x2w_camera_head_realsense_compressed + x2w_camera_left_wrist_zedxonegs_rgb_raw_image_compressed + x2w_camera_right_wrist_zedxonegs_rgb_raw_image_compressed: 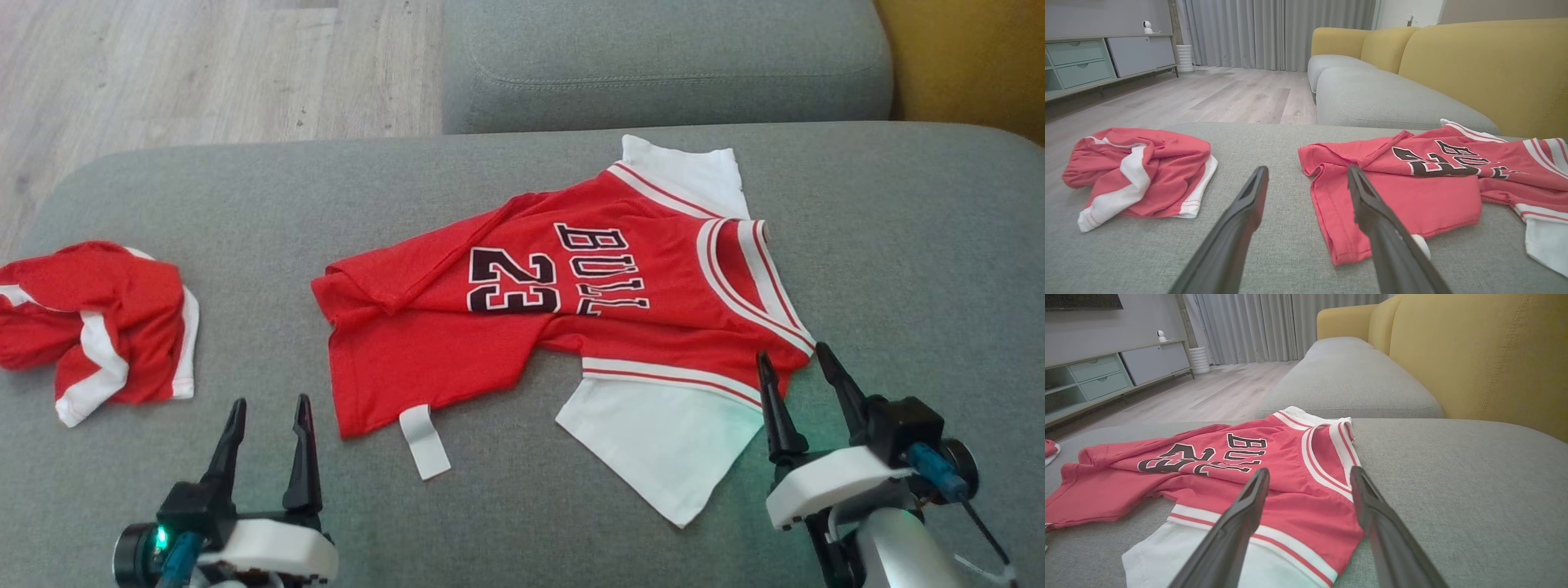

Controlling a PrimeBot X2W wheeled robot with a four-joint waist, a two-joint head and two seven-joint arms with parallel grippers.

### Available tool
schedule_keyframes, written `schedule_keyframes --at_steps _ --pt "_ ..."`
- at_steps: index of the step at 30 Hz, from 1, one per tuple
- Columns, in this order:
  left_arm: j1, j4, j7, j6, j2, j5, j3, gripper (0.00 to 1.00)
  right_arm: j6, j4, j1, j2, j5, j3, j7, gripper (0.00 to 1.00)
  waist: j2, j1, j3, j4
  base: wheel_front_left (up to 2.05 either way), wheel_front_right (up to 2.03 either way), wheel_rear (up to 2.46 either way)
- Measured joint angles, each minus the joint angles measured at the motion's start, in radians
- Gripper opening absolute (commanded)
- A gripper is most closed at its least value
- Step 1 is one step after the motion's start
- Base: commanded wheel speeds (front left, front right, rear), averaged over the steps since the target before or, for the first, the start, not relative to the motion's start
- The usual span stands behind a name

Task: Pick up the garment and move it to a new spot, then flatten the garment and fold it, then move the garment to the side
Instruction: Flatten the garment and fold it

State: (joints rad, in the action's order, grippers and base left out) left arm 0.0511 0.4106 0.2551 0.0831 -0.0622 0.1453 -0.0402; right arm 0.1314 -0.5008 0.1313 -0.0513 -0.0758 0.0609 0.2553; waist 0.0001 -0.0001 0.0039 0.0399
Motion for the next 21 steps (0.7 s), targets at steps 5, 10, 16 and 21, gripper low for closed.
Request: schedule_keyframes --at_steps 5,10,16,21 --pt "0.000 0.000 0.000 0.016 0.010 -0.016 0.012 1.00 0.000 -0.001 0.000 0.000 -0.005 0.001 0.000 1.00 0.0000 0.0001 0.000 0.000 0.00 0.00 0.00" --pt "0.000 0.000 0.000 0.023 0.012 -0.022 0.013 1.00 0.000 -0.006 -0.002 0.000 -0.026 0.032 0.000 1.00 0.0000 0.0001 0.000 0.001 0.00 0.00 0.00" --pt "-0.045 0.003 0.000 0.023 0.013 0.008 -0.007 1.00 0.000 -0.065 -0.110 0.002 -0.096 0.162 0.000 1.00 0.0000 0.0001 -0.009 0.011 0.00 0.00 0.00" --pt "-0.060 0.003 0.000 0.021 0.013 0.026 -0.033 1.00 0.000 -0.111 -0.168 0.004 -0.167 0.212 0.000 1.00 0.0000 0.0001 -0.011 0.014 0.00 0.00 0.00"
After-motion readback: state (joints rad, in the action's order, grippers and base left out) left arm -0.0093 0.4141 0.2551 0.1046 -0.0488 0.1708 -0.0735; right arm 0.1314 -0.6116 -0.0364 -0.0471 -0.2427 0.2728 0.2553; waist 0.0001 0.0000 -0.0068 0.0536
